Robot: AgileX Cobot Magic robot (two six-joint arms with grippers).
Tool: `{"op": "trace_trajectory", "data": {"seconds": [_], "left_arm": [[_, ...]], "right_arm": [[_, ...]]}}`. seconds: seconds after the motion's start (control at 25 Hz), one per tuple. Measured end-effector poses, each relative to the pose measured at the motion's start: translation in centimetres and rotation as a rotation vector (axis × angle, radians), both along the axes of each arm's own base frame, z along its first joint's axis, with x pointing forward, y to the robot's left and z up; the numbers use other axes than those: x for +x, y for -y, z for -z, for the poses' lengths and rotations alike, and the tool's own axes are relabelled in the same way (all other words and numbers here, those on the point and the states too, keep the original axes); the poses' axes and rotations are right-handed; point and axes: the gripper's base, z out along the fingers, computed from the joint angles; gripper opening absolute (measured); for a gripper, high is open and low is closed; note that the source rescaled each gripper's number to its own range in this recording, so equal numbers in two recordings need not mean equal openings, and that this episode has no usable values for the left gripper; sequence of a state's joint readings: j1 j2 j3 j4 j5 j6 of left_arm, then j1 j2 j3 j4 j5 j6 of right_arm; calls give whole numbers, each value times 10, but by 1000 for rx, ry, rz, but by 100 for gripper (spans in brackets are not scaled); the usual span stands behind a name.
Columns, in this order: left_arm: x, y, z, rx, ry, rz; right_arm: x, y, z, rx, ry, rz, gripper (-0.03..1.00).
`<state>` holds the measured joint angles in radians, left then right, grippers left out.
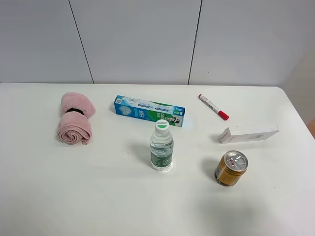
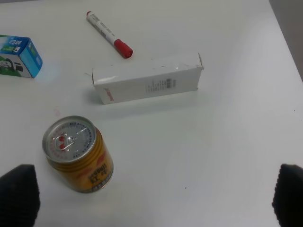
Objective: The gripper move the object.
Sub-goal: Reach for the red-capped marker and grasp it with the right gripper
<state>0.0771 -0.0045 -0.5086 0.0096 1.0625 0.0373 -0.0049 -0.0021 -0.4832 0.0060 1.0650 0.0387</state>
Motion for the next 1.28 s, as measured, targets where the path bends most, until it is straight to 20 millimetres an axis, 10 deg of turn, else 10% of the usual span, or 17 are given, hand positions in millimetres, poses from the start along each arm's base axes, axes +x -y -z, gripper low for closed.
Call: {"op": "trace_trajectory", "data": {"seconds": [1.28], "left_arm": [[0, 0, 0, 0, 0, 0]], "right_arm": [[0, 0, 0, 0, -3, 0, 100]]}}
